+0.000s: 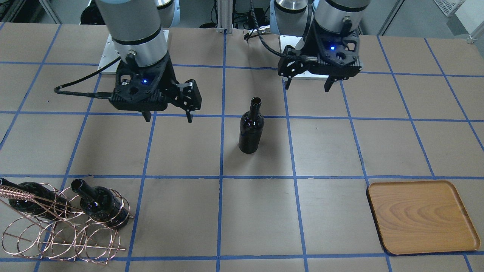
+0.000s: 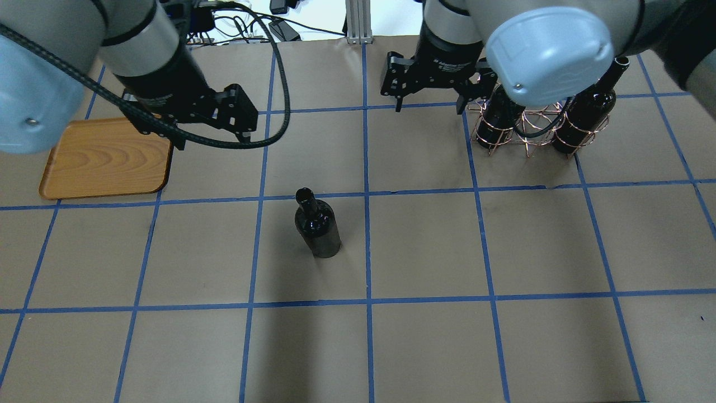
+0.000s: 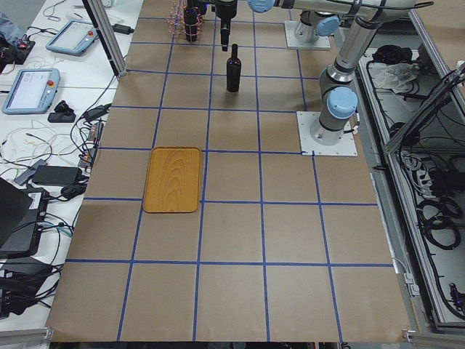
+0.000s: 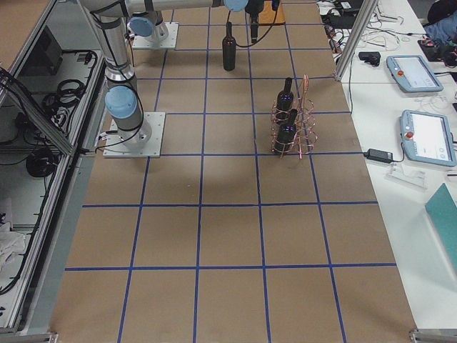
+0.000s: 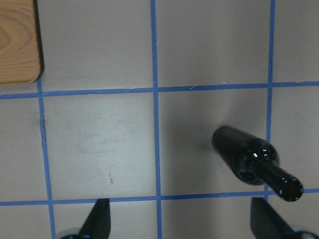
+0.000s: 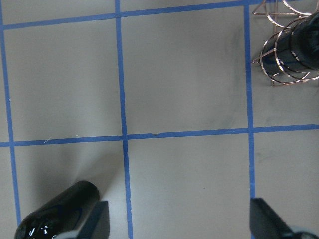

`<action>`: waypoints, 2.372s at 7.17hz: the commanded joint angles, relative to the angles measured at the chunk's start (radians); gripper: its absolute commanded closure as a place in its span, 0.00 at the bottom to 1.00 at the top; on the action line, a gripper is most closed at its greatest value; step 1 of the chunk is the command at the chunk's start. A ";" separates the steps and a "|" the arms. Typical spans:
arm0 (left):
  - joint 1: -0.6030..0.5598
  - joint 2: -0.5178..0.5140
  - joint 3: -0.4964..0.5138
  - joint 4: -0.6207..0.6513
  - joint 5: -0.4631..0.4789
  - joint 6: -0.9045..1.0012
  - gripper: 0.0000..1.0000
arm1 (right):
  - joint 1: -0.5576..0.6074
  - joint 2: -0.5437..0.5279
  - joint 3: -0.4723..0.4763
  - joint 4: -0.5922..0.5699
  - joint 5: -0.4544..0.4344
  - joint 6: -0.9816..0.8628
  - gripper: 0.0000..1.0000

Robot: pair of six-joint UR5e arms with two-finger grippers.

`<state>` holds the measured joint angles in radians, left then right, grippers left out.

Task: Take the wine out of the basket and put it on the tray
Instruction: 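Reach the left gripper down and grasp the standing bottle's neck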

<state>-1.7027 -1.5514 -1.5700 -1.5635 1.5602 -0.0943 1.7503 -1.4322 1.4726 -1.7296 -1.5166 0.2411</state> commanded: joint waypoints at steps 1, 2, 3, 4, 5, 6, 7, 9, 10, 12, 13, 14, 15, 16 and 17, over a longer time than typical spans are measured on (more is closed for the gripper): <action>-0.115 -0.051 -0.056 0.124 0.000 -0.100 0.00 | -0.058 -0.013 0.000 0.004 -0.005 -0.040 0.00; -0.132 -0.064 -0.098 0.143 -0.002 -0.099 0.00 | -0.063 -0.022 0.002 0.024 -0.022 -0.068 0.00; -0.132 -0.081 -0.123 0.170 -0.003 -0.097 0.00 | -0.067 -0.048 0.003 0.072 -0.089 -0.206 0.00; -0.132 -0.102 -0.131 0.236 -0.008 -0.100 0.00 | -0.075 -0.053 0.003 0.077 -0.090 -0.259 0.00; -0.140 -0.113 -0.133 0.229 -0.009 -0.099 0.00 | -0.077 -0.051 0.006 0.074 -0.090 -0.261 0.00; -0.141 -0.115 -0.134 0.235 -0.011 -0.100 0.01 | -0.081 -0.053 0.009 0.082 -0.100 -0.260 0.00; -0.144 -0.119 -0.139 0.227 -0.017 -0.102 0.03 | -0.083 -0.053 0.014 0.084 -0.094 -0.258 0.00; -0.146 -0.118 -0.169 0.224 -0.063 -0.123 0.06 | -0.081 -0.053 0.014 0.085 -0.100 -0.258 0.00; -0.146 -0.110 -0.173 0.223 -0.058 -0.119 0.06 | -0.081 -0.053 0.015 0.088 -0.100 -0.258 0.00; -0.146 -0.116 -0.173 0.220 -0.061 -0.125 0.21 | -0.086 -0.054 0.014 0.132 -0.102 -0.249 0.00; -0.146 -0.118 -0.173 0.220 -0.061 -0.125 0.29 | -0.086 -0.054 0.014 0.136 -0.099 -0.247 0.00; -0.146 -0.115 -0.173 0.220 -0.061 -0.125 0.40 | -0.087 -0.054 0.014 0.140 -0.094 -0.246 0.00; -0.146 -0.108 -0.173 0.194 -0.061 -0.127 0.59 | -0.087 -0.056 0.014 0.140 -0.093 -0.240 0.00; -0.146 -0.098 -0.173 0.166 -0.063 -0.127 0.85 | -0.087 -0.056 0.014 0.139 -0.093 -0.240 0.00; -0.146 -0.098 -0.173 0.158 -0.063 -0.125 0.85 | -0.087 -0.057 0.014 0.139 -0.093 -0.238 0.00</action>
<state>-1.8486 -1.6534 -1.7427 -1.3874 1.4975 -0.2204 1.6629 -1.4883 1.4864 -1.5905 -1.6095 0.0011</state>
